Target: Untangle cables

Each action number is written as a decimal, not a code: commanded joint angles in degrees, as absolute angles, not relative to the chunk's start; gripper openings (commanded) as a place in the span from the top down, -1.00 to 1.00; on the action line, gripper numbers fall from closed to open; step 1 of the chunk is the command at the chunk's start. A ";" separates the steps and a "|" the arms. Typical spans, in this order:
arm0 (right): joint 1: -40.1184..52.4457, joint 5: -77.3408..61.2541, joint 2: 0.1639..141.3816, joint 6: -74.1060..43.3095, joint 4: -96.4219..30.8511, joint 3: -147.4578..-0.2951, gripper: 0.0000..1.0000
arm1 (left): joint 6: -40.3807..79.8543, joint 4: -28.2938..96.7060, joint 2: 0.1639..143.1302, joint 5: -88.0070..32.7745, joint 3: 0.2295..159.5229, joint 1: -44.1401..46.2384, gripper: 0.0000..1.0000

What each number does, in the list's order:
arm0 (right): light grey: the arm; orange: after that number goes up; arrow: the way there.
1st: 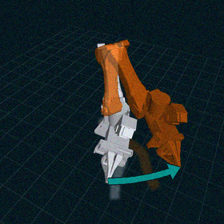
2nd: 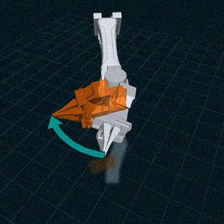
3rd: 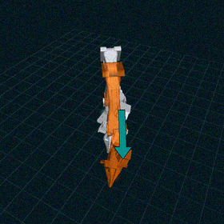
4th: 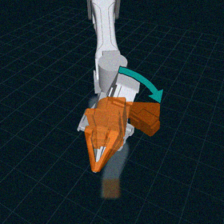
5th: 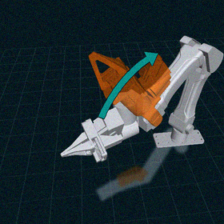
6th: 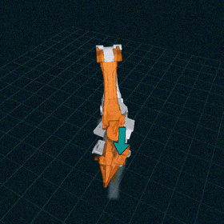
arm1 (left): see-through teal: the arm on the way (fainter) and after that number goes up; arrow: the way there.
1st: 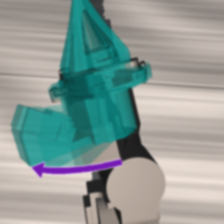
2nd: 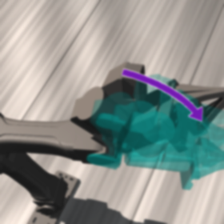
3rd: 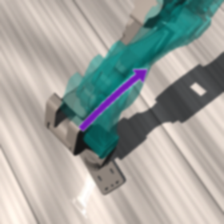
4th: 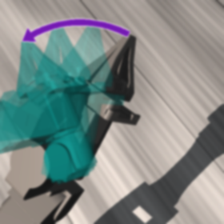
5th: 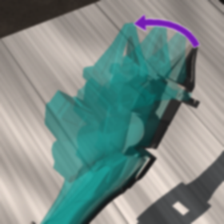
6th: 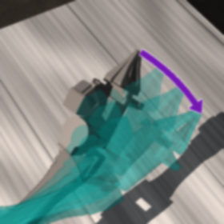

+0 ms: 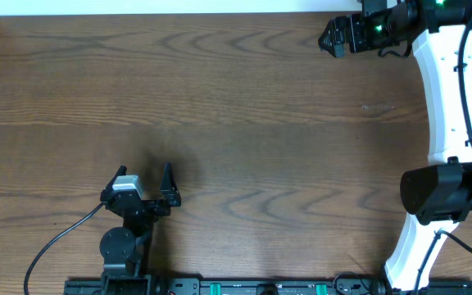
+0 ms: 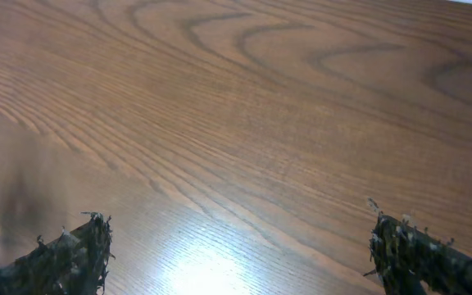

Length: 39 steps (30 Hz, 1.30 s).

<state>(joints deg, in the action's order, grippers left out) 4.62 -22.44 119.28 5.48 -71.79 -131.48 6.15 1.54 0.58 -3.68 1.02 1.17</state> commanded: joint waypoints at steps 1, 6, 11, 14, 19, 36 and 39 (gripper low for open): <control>4.56 -22.61 117.30 6.07 -71.79 -132.53 -0.99 | 5.67 3.84 0.23 -3.38 0.23 0.89 -1.00; 4.54 -22.52 117.27 6.07 -71.83 -132.53 -0.99 | 5.65 3.84 0.23 -3.38 0.23 0.89 -0.99; 4.54 -22.57 116.73 6.07 -71.83 -132.53 -0.98 | 5.65 3.84 0.23 -3.38 0.23 0.89 -1.00; 4.58 -22.59 115.81 5.85 -72.23 -132.53 -0.99 | 5.65 3.84 0.23 -3.38 0.23 0.89 -1.00; 5.45 -22.61 114.15 5.80 -72.69 -132.53 -0.99 | 5.65 3.84 0.23 -3.38 0.23 0.89 -1.00; 9.89 -15.81 99.85 5.15 -69.89 -123.33 -0.99 | 5.65 3.84 0.23 -3.38 0.23 0.89 -1.00; 10.85 -13.10 93.78 3.29 -63.31 -112.44 -0.99 | 5.65 3.84 0.23 -3.38 0.23 0.89 -1.00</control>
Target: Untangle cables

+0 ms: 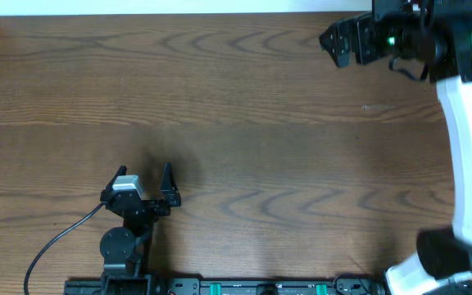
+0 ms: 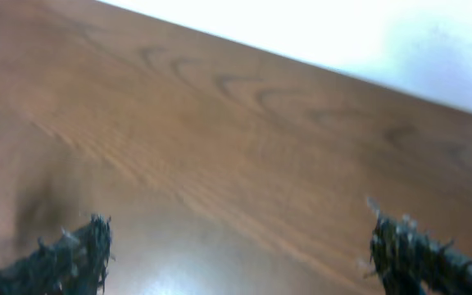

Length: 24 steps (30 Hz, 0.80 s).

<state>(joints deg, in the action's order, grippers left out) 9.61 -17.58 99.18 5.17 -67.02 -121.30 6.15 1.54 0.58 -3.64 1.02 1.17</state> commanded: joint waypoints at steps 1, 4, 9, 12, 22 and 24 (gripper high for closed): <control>10.98 -12.60 91.48 2.33 -60.14 -107.77 -0.99 | 5.67 3.84 0.23 -3.38 0.23 0.89 -1.00; 10.94 -12.32 84.90 -0.03 -49.93 -93.54 -0.99 | 5.65 3.84 0.23 -3.38 0.23 0.89 -1.00; 10.92 -12.34 75.20 -3.14 -31.16 -71.79 -0.99 | 5.65 3.84 0.23 -3.38 0.23 0.89 -1.00; 10.92 -12.34 70.08 -4.34 -20.10 -60.18 -0.99 | 5.65 3.84 0.23 -3.38 0.23 0.89 -1.00; 10.92 -8.64 59.29 -4.67 27.77 -27.75 -0.99 | 5.67 3.84 0.23 -3.38 0.23 0.89 -1.00; 10.92 -7.55 57.76 -4.67 35.86 -22.33 -0.98 | 5.65 3.84 0.23 -3.38 0.23 0.89 -1.00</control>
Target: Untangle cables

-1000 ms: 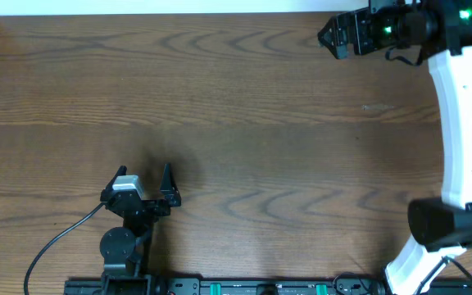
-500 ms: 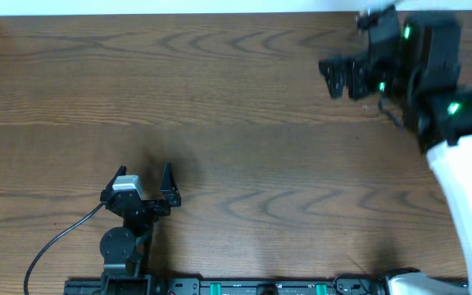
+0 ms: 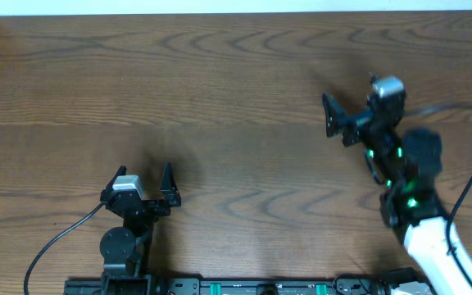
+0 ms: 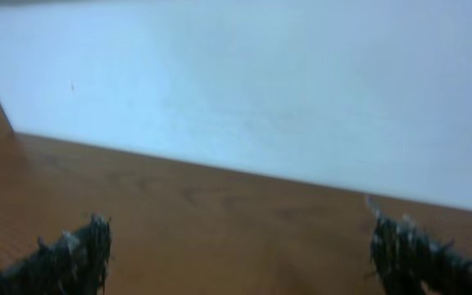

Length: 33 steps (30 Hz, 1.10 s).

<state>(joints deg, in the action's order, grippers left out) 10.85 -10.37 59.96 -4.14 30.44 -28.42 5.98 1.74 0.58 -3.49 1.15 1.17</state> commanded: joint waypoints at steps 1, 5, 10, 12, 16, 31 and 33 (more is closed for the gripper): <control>10.92 -7.31 57.14 -4.67 38.15 -20.43 -0.99 | 5.65 3.84 0.23 -3.38 0.23 0.89 -1.00; 10.92 -5.50 53.32 -4.67 43.13 -12.53 -0.99 | 5.65 3.84 0.23 -3.36 0.23 0.89 -1.00; 10.92 -2.85 45.93 -4.67 43.13 -4.60 -0.99 | 5.67 3.84 0.23 -3.38 0.23 0.89 -1.00; 10.92 -1.89 42.65 -4.69 43.31 -1.43 -0.98 | 5.65 3.84 0.23 -3.38 0.23 0.89 -1.00; 10.92 -0.75 36.25 -4.67 37.10 -0.32 -0.98 | 5.65 3.84 0.23 -3.36 0.23 0.89 -1.00; 10.63 3.14 15.09 -4.56 13.54 -0.32 -0.99 | 5.65 3.84 0.23 -3.38 0.23 0.89 -1.00; 10.41 3.09 11.46 -4.21 9.23 -0.32 -0.98 | 5.67 3.84 0.23 -3.38 0.23 0.89 -1.00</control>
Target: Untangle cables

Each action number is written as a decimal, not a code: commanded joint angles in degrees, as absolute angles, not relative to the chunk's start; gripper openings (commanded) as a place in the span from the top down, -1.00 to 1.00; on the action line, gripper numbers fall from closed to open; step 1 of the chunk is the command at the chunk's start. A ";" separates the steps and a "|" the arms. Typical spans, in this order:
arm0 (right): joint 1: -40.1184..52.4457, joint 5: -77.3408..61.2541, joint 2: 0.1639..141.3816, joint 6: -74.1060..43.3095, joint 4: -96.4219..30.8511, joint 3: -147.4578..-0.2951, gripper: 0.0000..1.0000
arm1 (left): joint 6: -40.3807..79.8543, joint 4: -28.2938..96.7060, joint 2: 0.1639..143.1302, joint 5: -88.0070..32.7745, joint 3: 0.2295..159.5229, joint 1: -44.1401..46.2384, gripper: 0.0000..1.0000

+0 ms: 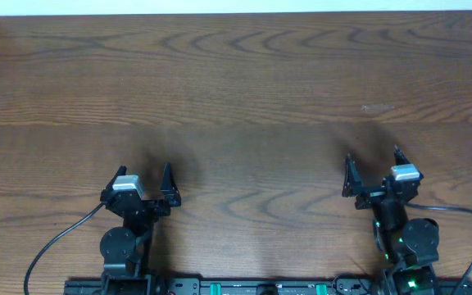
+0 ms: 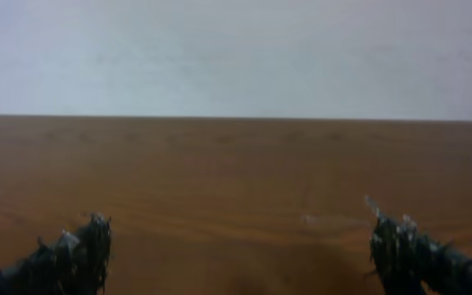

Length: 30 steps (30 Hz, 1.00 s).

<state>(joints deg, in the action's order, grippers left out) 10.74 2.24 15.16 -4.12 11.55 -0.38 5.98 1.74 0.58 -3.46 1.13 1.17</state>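
My right gripper (image 1: 374, 164) stands open and empty near the table's front edge, its arm folded back. In the right wrist view the right gripper (image 2: 238, 225) looks level across bare wood toward a pale wall, with nothing between its fingertips (image 2: 97, 233). Open too, my left gripper (image 1: 144, 174) is parked at the front left. Parts of a black cable and a white cable show at the table's right edge, mostly cut off by the frame. Neither gripper is close to them.
The brown wooden table (image 1: 236, 98) fills the overhead view. A thin black lead (image 1: 56, 242) runs from the left arm's base to the front edge, and another lead (image 1: 465, 211) curves from the right arm's base. A black rail (image 1: 252, 287) lies along the front.
My right arm has drawn back from mid-table on the right to its folded pose at the front edge. Its gripper is still open and empty. The left arm has not moved.
My right gripper was open and low over the wood at the table's far right corner. It then stayed near the far edge with its view tilted up. Later it was at mid-table, and now it is parked at the front. The left arm stayed still throughout.
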 commanded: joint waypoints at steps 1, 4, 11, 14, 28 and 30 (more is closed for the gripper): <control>10.35 3.09 9.56 -4.21 6.85 -0.32 -0.99 | 5.65 3.84 0.23 -3.38 0.23 0.89 -1.00; 9.80 3.09 2.94 -4.23 -1.08 -0.32 -0.99 | 5.65 3.84 0.23 -3.38 0.23 0.89 -1.00; 8.10 2.66 0.25 -4.21 -4.14 -0.30 -0.99 | 5.65 3.84 0.23 -3.38 0.23 0.89 -1.00; 7.70 2.66 0.27 -4.16 -4.23 -0.32 -0.99 | 5.65 3.84 0.23 -3.38 0.23 0.89 -1.00; 6.00 2.00 0.27 -0.78 -4.36 -0.32 -0.99 | 5.65 3.84 0.23 -3.38 0.23 0.89 -1.00; 5.98 2.02 0.27 -0.80 -4.38 -0.30 -0.98 | 5.65 3.84 0.23 -3.38 0.23 0.89 -1.00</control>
